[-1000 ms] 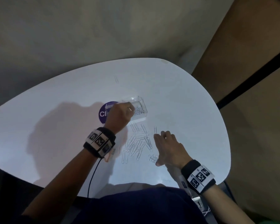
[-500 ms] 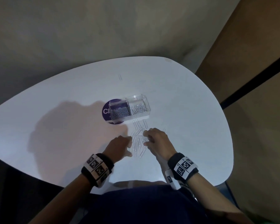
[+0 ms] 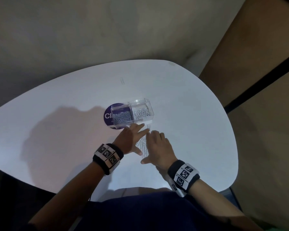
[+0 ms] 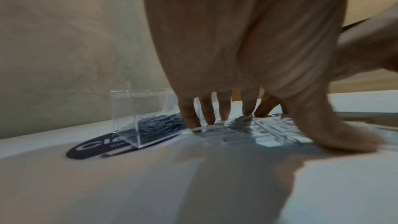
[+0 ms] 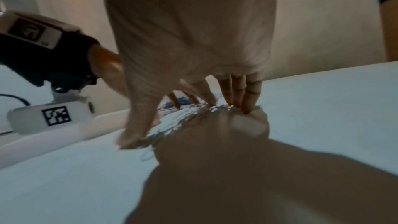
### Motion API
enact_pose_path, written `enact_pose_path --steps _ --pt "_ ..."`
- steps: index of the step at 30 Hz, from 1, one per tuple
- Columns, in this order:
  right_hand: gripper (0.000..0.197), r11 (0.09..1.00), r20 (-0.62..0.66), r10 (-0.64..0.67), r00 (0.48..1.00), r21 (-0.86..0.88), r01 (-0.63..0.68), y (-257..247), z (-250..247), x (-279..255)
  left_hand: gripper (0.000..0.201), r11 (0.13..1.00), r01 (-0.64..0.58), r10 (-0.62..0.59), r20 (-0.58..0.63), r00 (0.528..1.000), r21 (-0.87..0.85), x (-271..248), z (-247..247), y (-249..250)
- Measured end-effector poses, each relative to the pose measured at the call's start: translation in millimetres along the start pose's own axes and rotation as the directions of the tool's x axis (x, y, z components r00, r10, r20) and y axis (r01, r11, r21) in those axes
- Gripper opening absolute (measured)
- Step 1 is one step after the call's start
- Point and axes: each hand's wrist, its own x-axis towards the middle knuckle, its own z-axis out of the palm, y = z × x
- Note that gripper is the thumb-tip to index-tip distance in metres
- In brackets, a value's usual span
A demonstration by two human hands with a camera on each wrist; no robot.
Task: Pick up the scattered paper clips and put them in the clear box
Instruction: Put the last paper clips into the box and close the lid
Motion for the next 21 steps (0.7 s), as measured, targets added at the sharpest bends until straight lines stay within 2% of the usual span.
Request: enact_pose_path --steps 4,7,10,13,15,19,21 --pt "0.052 0.983 -0.130 -0.009 0.991 0.180 0.033 -0.1 2.3 0.5 0.059 0.996 0.028 -0.040 -0.132 0.990 -0.090 -3.6 2.1 3.5" --pt "0.021 0.961 -0.214 -0.015 0.977 0.266 0.073 5.4 5.9 1.4 0.038 0.993 0.053 -0.070 -0.159 0.985 -0.110 -6.3 5.5 7.0" --pt "0.011 0.952 -0.235 -0.006 0.972 0.296 0.078 6.0 0.5 4.8 0.024 0.984 0.087 -0.112 -0.168 0.979 -0.155 -6.2 5.8 11.6" --pt "0.003 0.951 -0.151 0.043 0.988 0.311 0.006 9.8 -10.0 9.4 0.017 0.973 0.127 -0.158 -0.158 0.975 -0.194 -4.5 4.6 11.7" --pt "0.010 0.929 -0.090 0.087 0.992 0.366 -0.048 17.1 -16.1 11.9 0.013 0.967 0.156 -0.186 -0.141 0.972 -0.201 -3.7 4.9 8.7" --pt "0.006 0.862 -0.051 0.144 0.988 0.497 -0.100 30.8 -40.5 12.1 0.008 0.949 0.214 -0.245 -0.118 0.962 -0.232 -2.7 4.7 4.5" --pt "0.017 0.830 -0.066 0.155 0.986 0.550 -0.094 33.8 -58.6 14.2 0.012 0.940 0.234 -0.269 -0.116 0.956 -0.247 -2.6 3.2 5.4"
